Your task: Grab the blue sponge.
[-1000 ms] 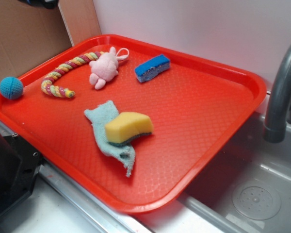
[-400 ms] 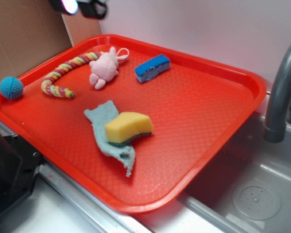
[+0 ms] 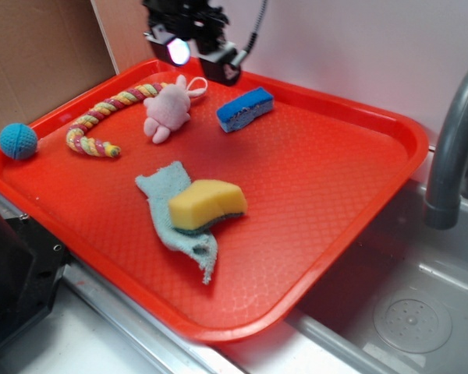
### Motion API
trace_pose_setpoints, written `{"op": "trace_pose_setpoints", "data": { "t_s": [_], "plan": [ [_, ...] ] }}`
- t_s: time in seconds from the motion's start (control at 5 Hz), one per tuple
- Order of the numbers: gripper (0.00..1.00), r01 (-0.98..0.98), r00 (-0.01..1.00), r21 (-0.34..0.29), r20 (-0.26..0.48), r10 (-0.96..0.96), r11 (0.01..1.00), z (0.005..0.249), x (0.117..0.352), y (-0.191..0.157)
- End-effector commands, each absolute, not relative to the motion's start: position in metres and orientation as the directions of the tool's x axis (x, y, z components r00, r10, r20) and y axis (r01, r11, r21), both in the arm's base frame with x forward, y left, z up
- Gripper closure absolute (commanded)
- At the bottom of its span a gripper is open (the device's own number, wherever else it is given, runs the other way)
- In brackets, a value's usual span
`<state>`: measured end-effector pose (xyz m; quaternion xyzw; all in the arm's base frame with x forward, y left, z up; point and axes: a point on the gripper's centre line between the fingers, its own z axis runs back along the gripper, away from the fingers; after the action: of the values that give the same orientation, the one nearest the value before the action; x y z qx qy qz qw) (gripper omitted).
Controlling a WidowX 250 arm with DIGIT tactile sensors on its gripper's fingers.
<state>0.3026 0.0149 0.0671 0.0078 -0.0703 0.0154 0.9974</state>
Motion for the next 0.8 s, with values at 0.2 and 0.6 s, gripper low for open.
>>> {"op": "trace_pose_setpoints", "data": {
  "t_s": [0.2, 0.6],
  "plan": [
    [0.23, 0.050, 0.992, -0.013, 0.113, -0.049, 0.999, 0.029, 0.324, 0.003],
    [1.00, 0.047, 0.995, -0.104, 0.096, -0.037, 0.993, 0.063, 0.291, 0.010]
  ]
}}
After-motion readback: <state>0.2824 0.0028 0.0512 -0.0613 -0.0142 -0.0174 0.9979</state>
